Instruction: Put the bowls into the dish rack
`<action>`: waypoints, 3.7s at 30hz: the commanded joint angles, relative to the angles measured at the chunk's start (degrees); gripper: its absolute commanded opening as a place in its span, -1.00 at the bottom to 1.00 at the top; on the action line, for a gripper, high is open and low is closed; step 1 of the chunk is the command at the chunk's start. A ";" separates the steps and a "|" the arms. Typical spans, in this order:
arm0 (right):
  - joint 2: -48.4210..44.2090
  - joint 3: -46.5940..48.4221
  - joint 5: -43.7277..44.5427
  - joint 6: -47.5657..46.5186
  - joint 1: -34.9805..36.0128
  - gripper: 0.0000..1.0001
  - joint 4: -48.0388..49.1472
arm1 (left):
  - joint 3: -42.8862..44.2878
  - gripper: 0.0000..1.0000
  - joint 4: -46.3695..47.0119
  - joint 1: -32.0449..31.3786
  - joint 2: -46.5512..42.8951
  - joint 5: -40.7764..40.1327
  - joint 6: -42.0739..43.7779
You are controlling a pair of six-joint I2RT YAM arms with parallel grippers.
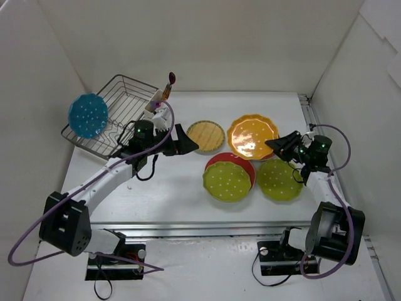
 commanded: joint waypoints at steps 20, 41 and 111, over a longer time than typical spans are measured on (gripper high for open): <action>-9.71 5.73 -6.93 5.43 12.42 -1.00 8.81 | 15.57 0.76 13.80 -6.49 16.01 4.32 -5.97; -8.92 6.08 -5.87 4.37 15.94 -1.00 8.98 | 12.32 -0.64 23.30 -6.49 16.72 13.90 -12.74; -4.18 1.95 -4.20 -12.85 14.01 0.88 -6.22 | 30.25 -1.00 8.45 38.07 5.29 -14.67 71.45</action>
